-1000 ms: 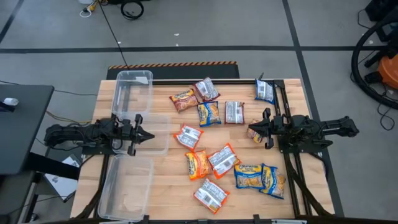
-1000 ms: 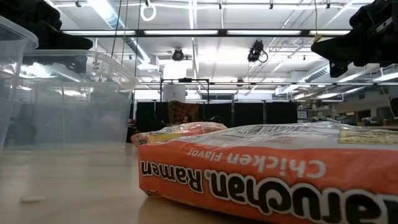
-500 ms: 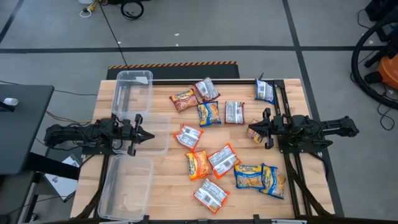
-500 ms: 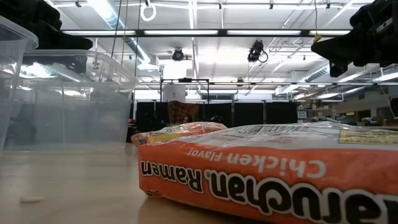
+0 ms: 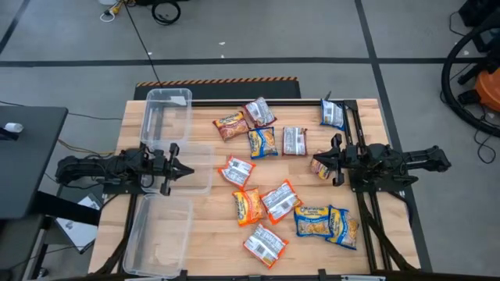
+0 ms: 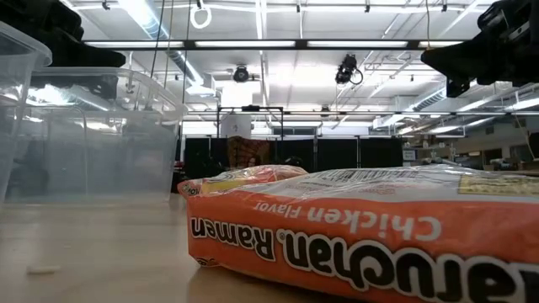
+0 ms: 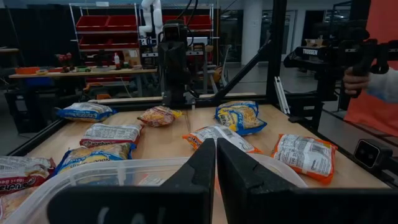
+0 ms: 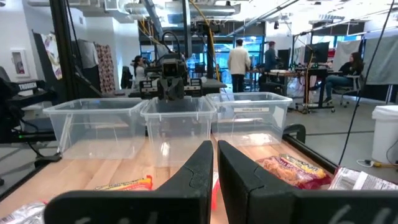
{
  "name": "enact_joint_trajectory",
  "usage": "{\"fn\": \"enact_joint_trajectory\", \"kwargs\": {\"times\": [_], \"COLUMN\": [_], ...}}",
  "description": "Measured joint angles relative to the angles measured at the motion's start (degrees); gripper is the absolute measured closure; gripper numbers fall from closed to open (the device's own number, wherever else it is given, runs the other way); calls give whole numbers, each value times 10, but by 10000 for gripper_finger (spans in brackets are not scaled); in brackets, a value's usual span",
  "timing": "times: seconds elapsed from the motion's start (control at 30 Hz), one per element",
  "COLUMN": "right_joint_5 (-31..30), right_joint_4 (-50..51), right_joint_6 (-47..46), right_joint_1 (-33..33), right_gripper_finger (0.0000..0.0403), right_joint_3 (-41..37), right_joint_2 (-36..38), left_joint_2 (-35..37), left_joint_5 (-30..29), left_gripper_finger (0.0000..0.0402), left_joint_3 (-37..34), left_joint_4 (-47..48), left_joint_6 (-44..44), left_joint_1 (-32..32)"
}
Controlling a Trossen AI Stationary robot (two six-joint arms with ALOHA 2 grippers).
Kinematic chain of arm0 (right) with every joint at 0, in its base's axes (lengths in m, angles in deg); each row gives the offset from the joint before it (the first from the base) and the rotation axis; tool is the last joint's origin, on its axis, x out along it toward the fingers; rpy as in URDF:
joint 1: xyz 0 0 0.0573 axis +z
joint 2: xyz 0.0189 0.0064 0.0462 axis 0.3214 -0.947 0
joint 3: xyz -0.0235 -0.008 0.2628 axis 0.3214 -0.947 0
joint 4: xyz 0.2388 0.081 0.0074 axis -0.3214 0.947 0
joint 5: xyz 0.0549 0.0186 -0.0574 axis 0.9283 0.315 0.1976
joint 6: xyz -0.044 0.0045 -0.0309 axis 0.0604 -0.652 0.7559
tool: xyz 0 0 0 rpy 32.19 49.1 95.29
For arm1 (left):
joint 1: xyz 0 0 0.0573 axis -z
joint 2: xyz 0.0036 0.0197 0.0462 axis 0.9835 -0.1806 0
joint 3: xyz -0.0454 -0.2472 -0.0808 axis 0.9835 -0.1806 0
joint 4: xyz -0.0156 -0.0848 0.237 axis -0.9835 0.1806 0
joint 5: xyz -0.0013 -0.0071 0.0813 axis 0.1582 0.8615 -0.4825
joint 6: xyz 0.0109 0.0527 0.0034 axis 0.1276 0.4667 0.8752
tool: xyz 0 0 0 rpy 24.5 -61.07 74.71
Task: Sort Maruchan noodles
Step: Put the orange noodle pack into the middle transparent bin
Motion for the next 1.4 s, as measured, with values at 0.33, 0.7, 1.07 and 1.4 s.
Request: {"fn": "enact_joint_trajectory", "kwargs": {"times": [0.33,0.7,1.07,1.4], "right_joint_5": [0,0,0,1], "right_joint_4": [0,0,1,1], "right_joint_6": [0,0,0,0], "right_joint_1": [0,0,0,0], "right_gripper_finger": [372,372,372,372], "right_joint_3": [0,0,0,0], "right_joint_2": [0,0,0,0], "left_joint_2": [0,0,0,0], "left_joint_5": [0,0,-6,-11], "left_gripper_finger": [379,379,379,379], "left_joint_3": [0,0,0,0], "left_joint_4": [0,0,-16,-221], "left_joint_6": [0,0,47,-63], "left_joint_1": [0,0,0,0]}}
